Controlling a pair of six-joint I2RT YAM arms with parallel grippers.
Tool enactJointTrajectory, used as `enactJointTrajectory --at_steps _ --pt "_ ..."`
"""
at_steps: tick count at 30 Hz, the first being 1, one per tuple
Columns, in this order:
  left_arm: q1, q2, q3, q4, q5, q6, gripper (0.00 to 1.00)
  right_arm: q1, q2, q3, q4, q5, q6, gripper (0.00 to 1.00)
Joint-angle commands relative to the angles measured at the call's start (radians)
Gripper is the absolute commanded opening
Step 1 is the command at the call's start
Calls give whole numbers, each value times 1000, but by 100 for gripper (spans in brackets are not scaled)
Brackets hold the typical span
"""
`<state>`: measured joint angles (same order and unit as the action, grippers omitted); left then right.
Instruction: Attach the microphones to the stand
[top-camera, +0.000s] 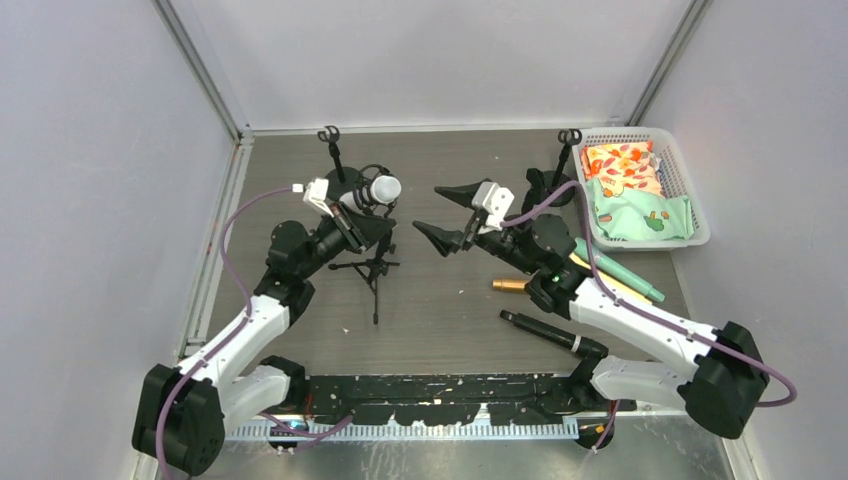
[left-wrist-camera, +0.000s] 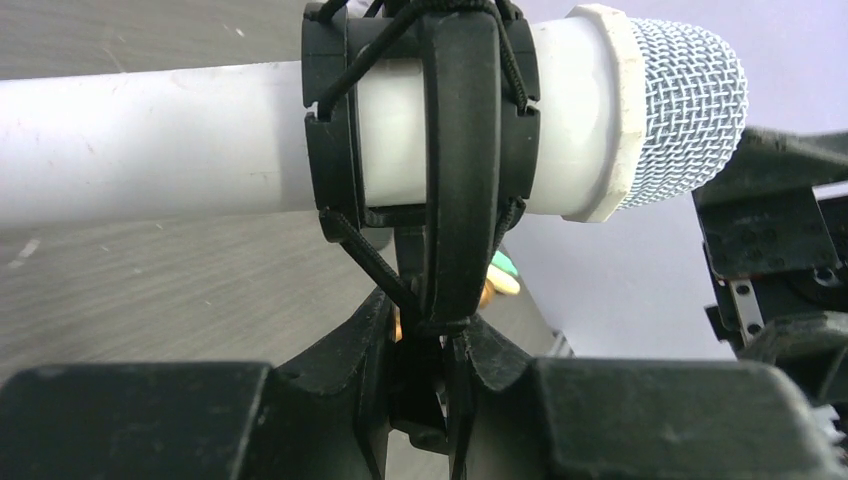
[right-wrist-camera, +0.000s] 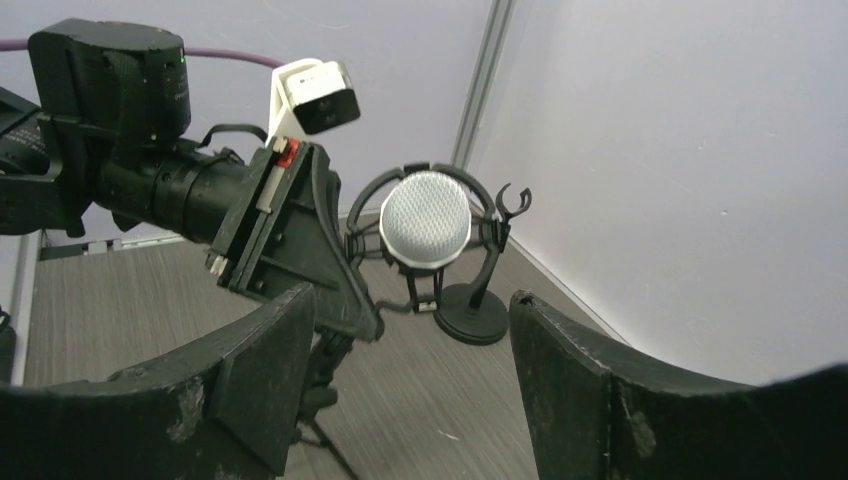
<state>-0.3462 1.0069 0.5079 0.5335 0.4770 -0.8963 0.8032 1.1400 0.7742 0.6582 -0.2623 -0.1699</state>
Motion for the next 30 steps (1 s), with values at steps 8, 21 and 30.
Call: enactJointTrajectory --at_steps 8,21,30 --pt "19 59 157 165 -84 110 0 4 -237 -95 -152 100 5 75" --pt "-13 768 703 721 -35 -35 0 4 -442 -138 -336 166 8 75" --pt "-58 1224 1241 664 -47 -46 0 4 -524 -129 -444 185 19 75"
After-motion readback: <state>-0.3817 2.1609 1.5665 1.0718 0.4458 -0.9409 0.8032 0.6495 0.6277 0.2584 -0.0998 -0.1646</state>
